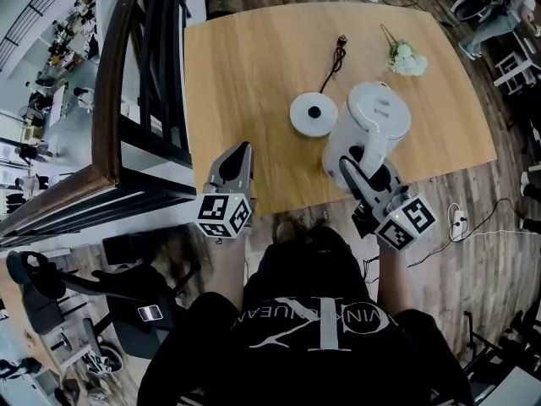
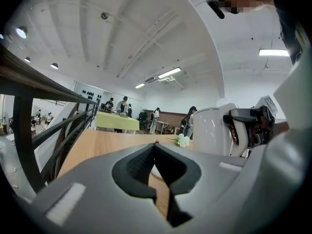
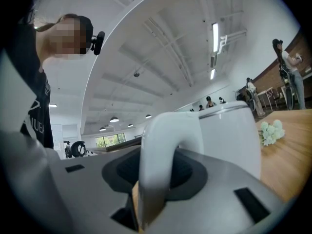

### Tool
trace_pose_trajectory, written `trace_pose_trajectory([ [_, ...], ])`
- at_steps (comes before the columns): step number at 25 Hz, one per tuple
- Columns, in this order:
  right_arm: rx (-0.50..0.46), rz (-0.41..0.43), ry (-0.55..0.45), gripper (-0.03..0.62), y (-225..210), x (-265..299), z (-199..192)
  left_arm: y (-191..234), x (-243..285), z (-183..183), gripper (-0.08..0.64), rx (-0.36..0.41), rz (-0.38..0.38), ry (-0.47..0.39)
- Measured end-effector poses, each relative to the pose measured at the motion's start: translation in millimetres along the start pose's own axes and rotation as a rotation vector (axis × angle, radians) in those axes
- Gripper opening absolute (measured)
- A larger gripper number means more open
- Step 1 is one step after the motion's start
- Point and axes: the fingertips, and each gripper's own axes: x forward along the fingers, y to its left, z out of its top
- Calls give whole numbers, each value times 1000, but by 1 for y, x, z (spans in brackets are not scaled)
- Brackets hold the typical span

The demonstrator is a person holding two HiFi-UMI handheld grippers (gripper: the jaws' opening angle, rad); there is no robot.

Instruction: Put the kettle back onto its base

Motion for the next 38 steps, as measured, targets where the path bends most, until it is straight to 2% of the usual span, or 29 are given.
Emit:
trace_pose_trajectory([
  [8,-3,92,23,129,-21,27,8,13,17,3,12,-6,73,6],
  [13,-7,184,46,129,-33,50,15,18,31,12,12,-23,128,-24],
  [22,-11,290,66,129,-47,77,24,25,44,19,12,-37,204,-38],
  [38,11,365,93,129,-56,120,7,46,33,8,12,-48,294,-3],
])
